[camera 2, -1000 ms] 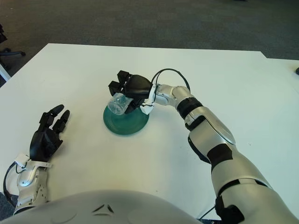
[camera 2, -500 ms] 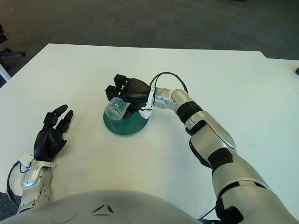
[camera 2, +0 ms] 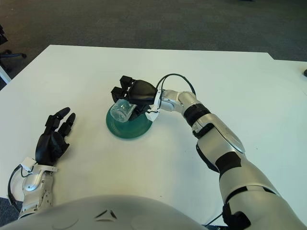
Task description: Put the bottle into the plate.
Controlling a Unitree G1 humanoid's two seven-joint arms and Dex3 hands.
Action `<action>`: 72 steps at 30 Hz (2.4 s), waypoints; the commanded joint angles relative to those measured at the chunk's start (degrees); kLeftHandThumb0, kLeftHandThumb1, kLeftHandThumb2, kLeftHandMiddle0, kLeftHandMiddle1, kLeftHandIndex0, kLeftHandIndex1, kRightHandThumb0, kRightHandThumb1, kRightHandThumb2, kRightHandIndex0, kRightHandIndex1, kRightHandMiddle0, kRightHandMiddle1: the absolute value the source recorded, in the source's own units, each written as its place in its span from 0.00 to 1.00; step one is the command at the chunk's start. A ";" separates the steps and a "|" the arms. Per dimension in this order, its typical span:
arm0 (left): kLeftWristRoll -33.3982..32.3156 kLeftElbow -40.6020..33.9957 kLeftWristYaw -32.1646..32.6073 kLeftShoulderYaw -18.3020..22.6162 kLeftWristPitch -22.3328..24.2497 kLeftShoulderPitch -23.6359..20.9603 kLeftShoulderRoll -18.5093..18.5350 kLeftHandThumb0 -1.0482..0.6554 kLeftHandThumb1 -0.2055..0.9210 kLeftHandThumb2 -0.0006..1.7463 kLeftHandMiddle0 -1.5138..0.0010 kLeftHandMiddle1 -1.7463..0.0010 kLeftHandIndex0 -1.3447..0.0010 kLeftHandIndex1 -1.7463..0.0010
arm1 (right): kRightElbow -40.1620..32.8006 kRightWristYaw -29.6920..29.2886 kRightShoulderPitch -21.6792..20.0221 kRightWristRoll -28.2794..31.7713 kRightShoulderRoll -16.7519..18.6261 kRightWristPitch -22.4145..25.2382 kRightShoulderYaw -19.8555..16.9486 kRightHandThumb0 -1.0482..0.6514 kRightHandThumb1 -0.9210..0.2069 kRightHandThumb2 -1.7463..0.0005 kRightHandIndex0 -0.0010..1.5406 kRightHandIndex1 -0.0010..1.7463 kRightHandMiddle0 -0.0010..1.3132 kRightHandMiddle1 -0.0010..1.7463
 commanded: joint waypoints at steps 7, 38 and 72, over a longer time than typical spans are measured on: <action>-0.09 3.30 0.73 -1.62 1.35 0.50 -2.13 0.09 1.00 0.56 0.81 1.00 1.00 0.58 | 0.31 -1.38 0.19 -1.27 -0.89 0.08 0.01 0.35 0.00 0.61 0.67 1.00 0.66 1.00; -0.28 3.58 0.62 -1.40 1.51 0.14 -1.87 0.09 1.00 0.56 0.81 1.00 1.00 0.58 | -4.75 10.72 4.90 6.61 -3.90 -3.12 -3.35 0.01 0.00 0.53 0.03 0.08 0.01 0.13; -0.25 4.21 0.65 -1.32 1.44 -0.36 -1.81 0.09 1.00 0.56 0.81 1.00 1.00 0.58 | -7.90 4.66 6.42 0.24 -4.82 0.64 -3.75 0.00 0.00 0.51 0.00 0.00 0.00 0.00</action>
